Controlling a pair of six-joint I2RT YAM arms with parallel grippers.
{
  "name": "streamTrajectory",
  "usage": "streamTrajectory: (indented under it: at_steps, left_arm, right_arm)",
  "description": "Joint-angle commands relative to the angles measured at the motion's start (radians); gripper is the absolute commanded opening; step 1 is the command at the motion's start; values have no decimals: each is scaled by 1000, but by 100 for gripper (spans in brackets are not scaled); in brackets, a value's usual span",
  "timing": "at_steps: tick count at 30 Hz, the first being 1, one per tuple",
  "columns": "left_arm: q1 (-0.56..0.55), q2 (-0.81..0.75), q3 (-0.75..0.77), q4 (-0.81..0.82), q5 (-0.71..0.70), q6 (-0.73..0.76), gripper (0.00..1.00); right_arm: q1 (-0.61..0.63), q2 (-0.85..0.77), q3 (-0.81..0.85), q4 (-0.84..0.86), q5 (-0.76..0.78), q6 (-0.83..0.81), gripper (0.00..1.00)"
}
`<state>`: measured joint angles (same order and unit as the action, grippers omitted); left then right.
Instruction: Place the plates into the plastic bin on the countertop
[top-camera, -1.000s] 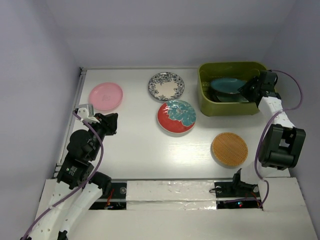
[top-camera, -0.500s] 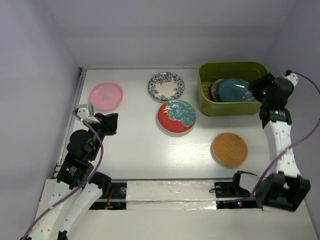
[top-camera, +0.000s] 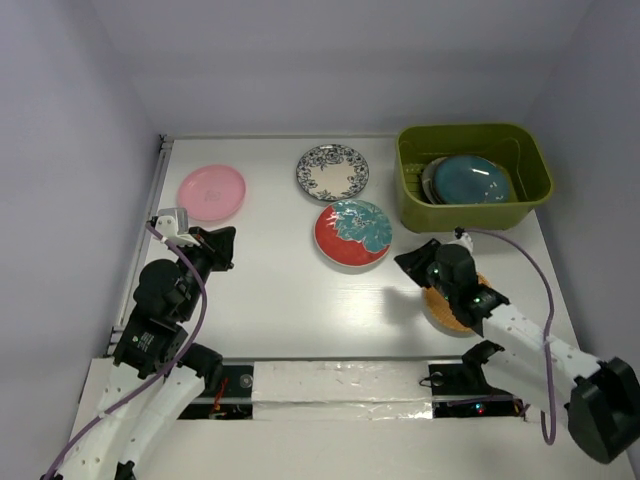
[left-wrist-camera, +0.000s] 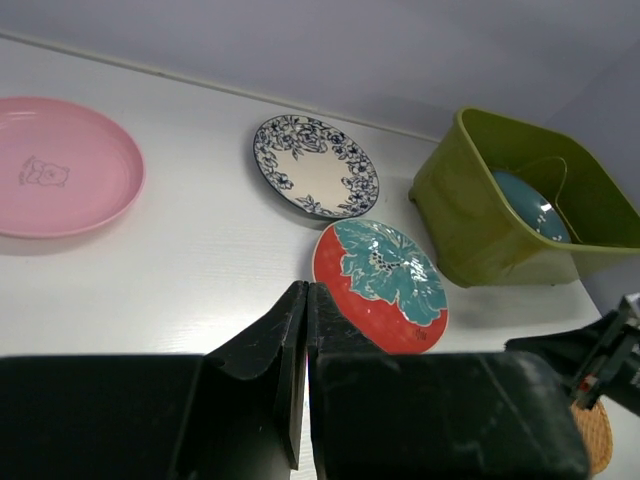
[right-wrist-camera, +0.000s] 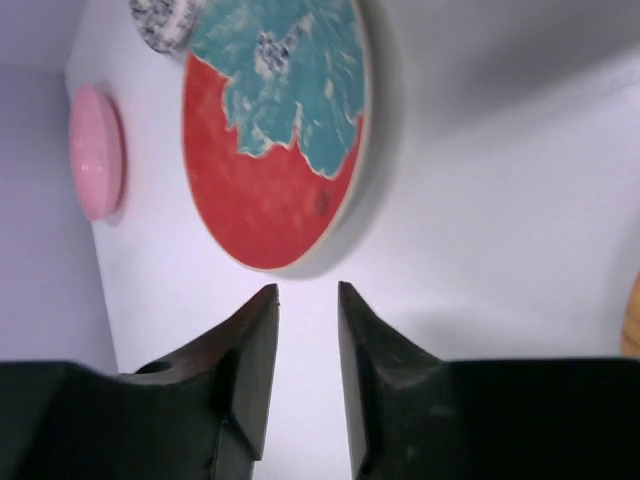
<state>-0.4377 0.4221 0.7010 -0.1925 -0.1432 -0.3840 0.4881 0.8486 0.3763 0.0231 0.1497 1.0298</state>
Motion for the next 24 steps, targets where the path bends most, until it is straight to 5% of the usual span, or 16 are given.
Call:
streamTrajectory:
  at_steps: [1, 4, 11, 23, 24]
  left_arm:
    - [-6, -11, 22, 34, 14, -3, 0]
    - [-6, -13, 22, 33, 13, 0, 1]
    - [-6, -20, 23, 25, 10, 0, 3]
    - [-6, -9, 25, 21, 7, 0, 4]
    - [-6, -8, 25, 21, 7, -1, 4]
  right_arm:
    - [73, 101, 1, 205, 131, 147, 39]
    - [136, 278, 24, 293, 146, 200, 57]
    - [156, 510, 6, 474, 237, 381, 55]
    - [156, 914, 32, 811, 272, 555, 31]
    - [165, 923, 17, 827, 274, 559, 17]
